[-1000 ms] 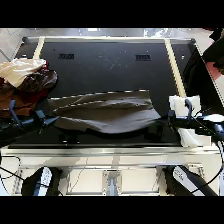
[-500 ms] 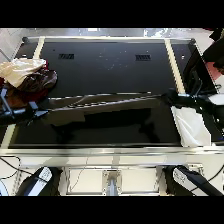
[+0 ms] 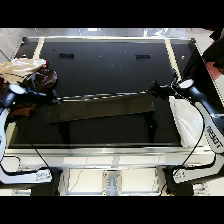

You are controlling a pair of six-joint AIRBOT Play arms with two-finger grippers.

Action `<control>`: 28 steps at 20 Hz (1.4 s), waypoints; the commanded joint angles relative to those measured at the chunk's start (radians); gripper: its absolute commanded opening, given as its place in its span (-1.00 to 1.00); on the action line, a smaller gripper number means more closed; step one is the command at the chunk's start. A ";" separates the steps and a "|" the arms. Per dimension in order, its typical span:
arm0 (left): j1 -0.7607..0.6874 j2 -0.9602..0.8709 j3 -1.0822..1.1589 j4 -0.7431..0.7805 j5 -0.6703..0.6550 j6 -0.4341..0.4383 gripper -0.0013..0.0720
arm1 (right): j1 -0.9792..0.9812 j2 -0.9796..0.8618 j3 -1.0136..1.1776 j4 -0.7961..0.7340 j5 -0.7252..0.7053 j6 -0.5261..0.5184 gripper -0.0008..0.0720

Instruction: Fold the shirts.

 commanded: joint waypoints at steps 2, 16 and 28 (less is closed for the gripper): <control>-0.042 -0.093 0.045 0.143 0.152 -0.105 -0.93 | 0.010 -0.088 0.031 -0.014 -0.051 0.021 -0.96; -0.094 0.216 0.051 0.098 0.176 0.002 0.43 | -0.070 -0.006 0.263 -0.397 0.386 0.090 -0.03; -0.336 0.160 0.051 0.098 0.389 0.039 0.42 | -0.196 -0.286 0.263 -0.043 0.496 -0.105 0.28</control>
